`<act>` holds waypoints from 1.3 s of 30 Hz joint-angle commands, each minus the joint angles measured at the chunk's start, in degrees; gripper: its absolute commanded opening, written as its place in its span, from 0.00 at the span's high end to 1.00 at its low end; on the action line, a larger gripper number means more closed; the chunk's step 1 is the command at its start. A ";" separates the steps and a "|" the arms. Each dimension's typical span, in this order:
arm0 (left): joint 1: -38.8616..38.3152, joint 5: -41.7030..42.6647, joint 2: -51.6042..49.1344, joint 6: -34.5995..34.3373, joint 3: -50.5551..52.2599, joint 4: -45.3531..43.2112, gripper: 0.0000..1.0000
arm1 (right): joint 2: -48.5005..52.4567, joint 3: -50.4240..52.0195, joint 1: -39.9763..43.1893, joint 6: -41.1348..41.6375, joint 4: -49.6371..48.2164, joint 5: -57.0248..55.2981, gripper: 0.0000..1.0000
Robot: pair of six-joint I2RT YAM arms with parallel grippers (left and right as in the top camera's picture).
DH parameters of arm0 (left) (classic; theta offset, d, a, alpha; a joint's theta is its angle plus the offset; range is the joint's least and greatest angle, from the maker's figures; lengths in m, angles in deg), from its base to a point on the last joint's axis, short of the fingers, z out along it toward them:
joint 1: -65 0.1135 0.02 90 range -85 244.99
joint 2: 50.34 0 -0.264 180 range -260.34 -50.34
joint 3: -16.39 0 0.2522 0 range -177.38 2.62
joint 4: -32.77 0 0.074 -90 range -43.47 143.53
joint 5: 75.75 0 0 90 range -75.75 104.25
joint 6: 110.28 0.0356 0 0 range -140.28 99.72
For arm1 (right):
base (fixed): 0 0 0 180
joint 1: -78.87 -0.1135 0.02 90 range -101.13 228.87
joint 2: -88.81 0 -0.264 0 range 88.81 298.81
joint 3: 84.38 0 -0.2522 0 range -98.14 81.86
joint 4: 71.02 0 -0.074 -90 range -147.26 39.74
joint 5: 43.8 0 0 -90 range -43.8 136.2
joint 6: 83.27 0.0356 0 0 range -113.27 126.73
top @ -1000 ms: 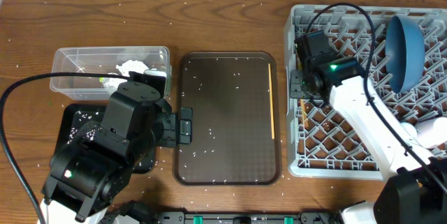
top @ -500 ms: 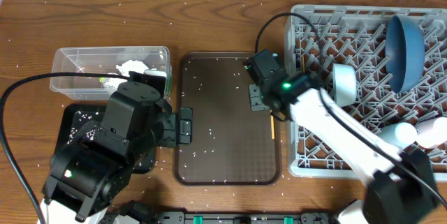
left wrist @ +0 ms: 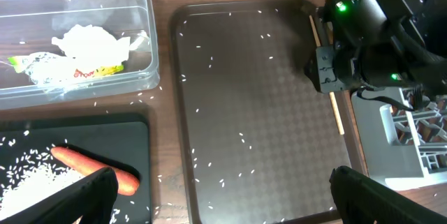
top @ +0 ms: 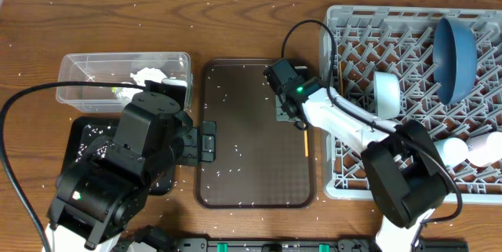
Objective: Sort waste into correct bins and load items into the dishwasher rack
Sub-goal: 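Close the right gripper on the chopsticks and lift them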
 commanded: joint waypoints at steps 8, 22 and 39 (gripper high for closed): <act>0.20 -0.68 0.02 -0.11 -0.96 0.15 0.02 | 3.02 0.24 3.39 1.27 1.16 1.31 0.67; 0.20 -0.68 0.02 -0.11 -0.96 0.13 0.02 | 3.15 0.24 -0.17 -2.36 -3.56 2.27 0.86; 0.20 -0.68 0.02 -0.13 -0.96 0.13 0.02 | 5.42 0.15 0.33 -23.63 -1.25 9.84 0.99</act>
